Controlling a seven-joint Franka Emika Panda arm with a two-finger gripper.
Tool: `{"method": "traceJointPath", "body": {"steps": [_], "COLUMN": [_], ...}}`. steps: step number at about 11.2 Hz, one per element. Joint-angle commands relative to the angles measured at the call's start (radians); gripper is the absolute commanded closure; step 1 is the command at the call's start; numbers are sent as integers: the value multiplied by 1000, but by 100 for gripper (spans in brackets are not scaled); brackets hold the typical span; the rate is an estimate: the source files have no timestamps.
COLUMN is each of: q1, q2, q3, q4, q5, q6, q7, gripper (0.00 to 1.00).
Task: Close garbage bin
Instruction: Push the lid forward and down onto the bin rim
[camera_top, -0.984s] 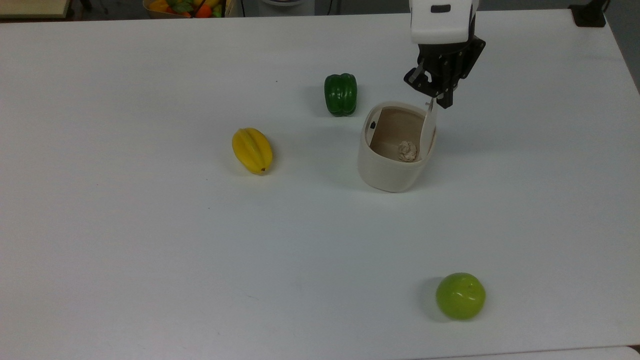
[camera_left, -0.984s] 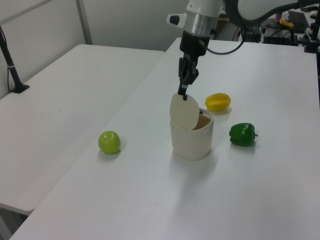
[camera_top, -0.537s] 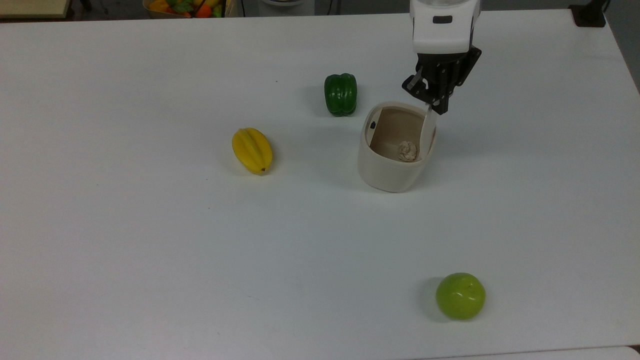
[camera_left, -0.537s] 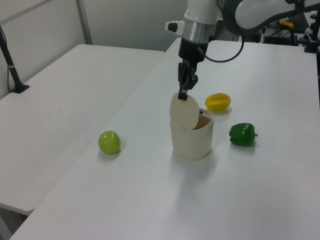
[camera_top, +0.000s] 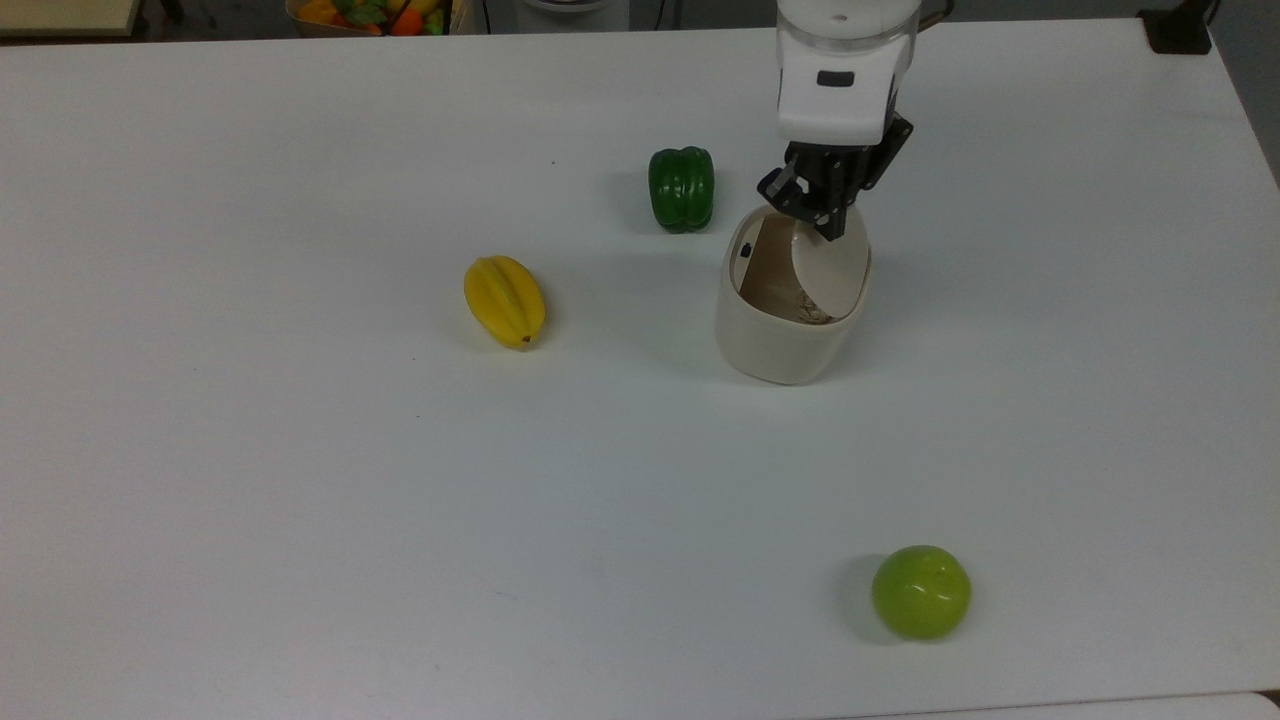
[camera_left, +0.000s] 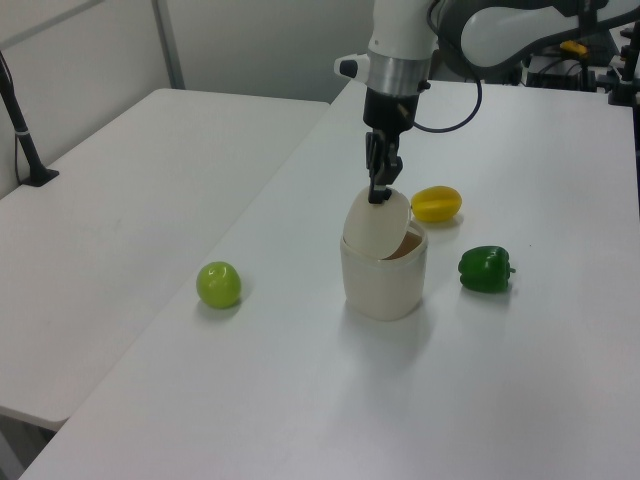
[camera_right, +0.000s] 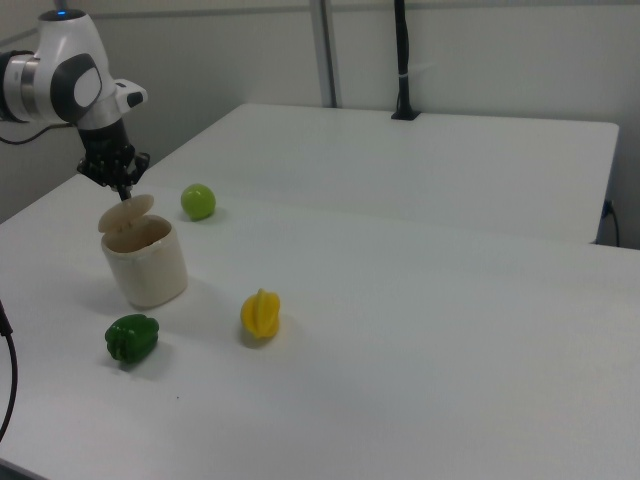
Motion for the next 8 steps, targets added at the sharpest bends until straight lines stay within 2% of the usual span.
{"method": "traceJointPath", "body": {"steps": [1,8], "q1": [8,8], "q2": [-20,-17], "q3": [-32,-75], "q4": [-34,-103], "q5": [-13,-15], "q6": [-45,-40], "q7": [-54,-118], "gripper": [100,100]}}
